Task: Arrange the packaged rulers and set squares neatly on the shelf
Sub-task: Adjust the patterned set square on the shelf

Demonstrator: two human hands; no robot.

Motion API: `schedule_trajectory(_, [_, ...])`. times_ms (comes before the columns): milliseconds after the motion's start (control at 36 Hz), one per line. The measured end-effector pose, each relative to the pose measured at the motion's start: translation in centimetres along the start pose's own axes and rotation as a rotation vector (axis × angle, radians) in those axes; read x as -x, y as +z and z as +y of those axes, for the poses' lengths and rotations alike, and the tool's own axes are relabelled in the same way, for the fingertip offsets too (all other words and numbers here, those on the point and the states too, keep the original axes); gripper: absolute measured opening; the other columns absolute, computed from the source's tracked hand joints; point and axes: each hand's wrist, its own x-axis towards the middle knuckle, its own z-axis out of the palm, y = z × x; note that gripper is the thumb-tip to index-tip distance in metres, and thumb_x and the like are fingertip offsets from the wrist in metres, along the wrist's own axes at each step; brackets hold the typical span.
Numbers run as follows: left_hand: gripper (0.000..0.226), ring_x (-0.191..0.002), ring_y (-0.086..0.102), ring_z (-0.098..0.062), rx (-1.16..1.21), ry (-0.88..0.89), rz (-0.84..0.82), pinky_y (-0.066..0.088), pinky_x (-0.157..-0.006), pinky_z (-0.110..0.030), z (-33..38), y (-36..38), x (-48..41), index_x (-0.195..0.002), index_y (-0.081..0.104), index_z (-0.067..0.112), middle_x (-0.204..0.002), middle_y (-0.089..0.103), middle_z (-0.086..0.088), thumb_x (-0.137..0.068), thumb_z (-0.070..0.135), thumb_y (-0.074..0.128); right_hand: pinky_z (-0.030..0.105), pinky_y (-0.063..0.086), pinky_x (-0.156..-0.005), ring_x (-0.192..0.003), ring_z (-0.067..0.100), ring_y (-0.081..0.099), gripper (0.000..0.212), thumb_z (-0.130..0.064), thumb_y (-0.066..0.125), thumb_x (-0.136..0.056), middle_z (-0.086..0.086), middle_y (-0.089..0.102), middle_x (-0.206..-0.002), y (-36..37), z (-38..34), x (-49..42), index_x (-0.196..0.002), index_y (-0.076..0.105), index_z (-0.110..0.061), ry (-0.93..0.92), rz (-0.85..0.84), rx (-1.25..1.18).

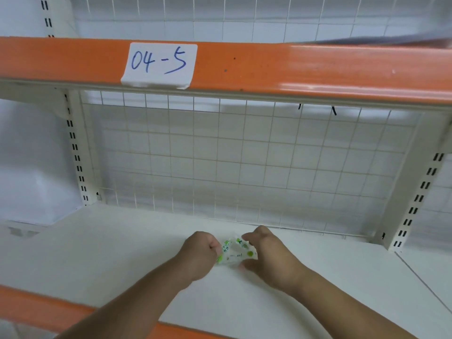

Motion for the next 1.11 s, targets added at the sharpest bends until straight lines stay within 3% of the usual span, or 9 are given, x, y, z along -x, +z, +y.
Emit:
schedule_trajectory(139, [0.028,-0.074,0.054,-0.016,0.005,0.041,-0.058,0.047,-0.069,-0.024,0.6,1.2,0.0,-0.073,0.060,0.022,-0.080,0.059,0.003,-0.092,0.006,0.048,0.031,0.048,-0.087,-0.101,0.025,0.057,0.038,-0.028,0.062,-0.090,0.005,0.045,-0.119,0.3,1.1,1.2,-0.124,0.053,-0.014,0.038,0.005,0.124])
schedule_trajectory(194, [0.012,-0.095,0.057,-0.016,-0.122,0.110,-0.075,0.047,-0.084,-0.024,1.0,1.7,0.2,-0.098,0.064,0.023,-0.100,0.063,0.002,-0.095,0.020,0.053,0.033,0.049,-0.086,-0.106,0.025,0.056,0.044,-0.030,0.058,-0.092,0.004,0.043,-0.124,0.1,1.7,2.0,-0.131,0.047,-0.015,0.076,0.018,0.192])
schedule_trajectory(250, [0.062,-0.127,0.043,-0.018,-0.356,0.171,-0.151,0.036,-0.104,-0.026,1.4,2.4,0.4,-0.141,0.040,0.021,-0.137,0.048,-0.001,-0.089,0.048,0.059,0.031,0.047,-0.087,-0.110,0.025,0.053,0.048,-0.033,0.056,-0.092,0.003,0.043,-0.126,0.1,2.6,2.8,-0.135,0.044,-0.016,0.111,0.047,0.246])
schedule_trajectory(306, [0.101,-0.142,0.017,-0.020,-0.535,0.236,-0.199,0.021,-0.115,-0.031,1.8,3.1,0.8,-0.153,0.008,0.024,-0.155,0.019,0.002,-0.078,0.063,0.063,0.030,0.044,-0.091,-0.113,0.024,0.050,0.049,-0.034,0.056,-0.092,0.003,0.044,-0.125,0.0,3.6,3.7,-0.136,0.044,-0.017,0.145,0.074,0.278])
schedule_trajectory(389, [0.118,-0.146,-0.001,-0.019,-0.636,0.327,-0.212,0.007,-0.119,-0.034,2.4,4.5,1.0,-0.153,-0.009,0.025,-0.159,-0.001,0.004,-0.072,0.067,0.066,0.031,0.041,-0.095,-0.116,0.024,0.047,0.050,-0.036,0.057,-0.091,0.003,0.046,-0.125,-0.4,4.9,5.3,-0.136,0.045,-0.018,0.213,0.105,0.298])
schedule_trajectory(472, [0.117,-0.147,-0.005,-0.021,-0.669,0.361,-0.207,0.004,-0.119,-0.036,3.1,6.1,1.1,-0.153,-0.009,0.023,-0.160,-0.004,0.000,-0.074,0.066,0.065,0.030,0.039,-0.098,-0.119,0.023,0.045,0.052,-0.038,0.056,-0.091,0.002,0.045,-0.127,-0.9,6.1,7.2,-0.138,0.043,-0.020,0.276,0.133,0.301])
schedule_trajectory(750, [0.082,-0.135,0.030,-0.019,-0.622,0.445,-0.258,0.030,-0.108,-0.029,7.7,11.2,2.9,-0.146,0.023,0.025,-0.143,0.034,0.001,-0.082,0.056,0.063,0.029,0.038,-0.098,-0.118,0.022,0.044,0.055,-0.039,0.059,-0.090,0.002,0.047,-0.127,-3.9,10.3,14.6,-0.139,0.043,-0.020,0.402,0.209,0.296])
schedule_trajectory(889, [0.089,-0.132,0.033,-0.017,-0.618,0.496,-0.352,0.033,-0.105,-0.029,11.7,15.4,5.0,-0.144,0.024,0.029,-0.138,0.038,0.004,-0.074,0.060,0.070,0.029,0.039,-0.098,-0.119,0.021,0.045,0.054,-0.040,0.060,-0.090,0.002,0.048,-0.127,-6.6,13.3,19.6,-0.138,0.044,-0.021,0.483,0.233,0.308])
schedule_trajectory(1111, [0.083,-0.127,0.038,-0.017,-0.620,0.588,-0.451,0.037,-0.101,-0.030,18.6,24.2,9.9,-0.140,0.032,0.028,-0.133,0.043,0.003,-0.074,0.057,0.072,0.030,0.038,-0.099,-0.121,0.022,0.043,0.054,-0.039,0.059,-0.090,0.001,0.047,-0.128,-10.9,19.4,29.2,-0.139,0.042,-0.021,0.601,0.205,0.343])
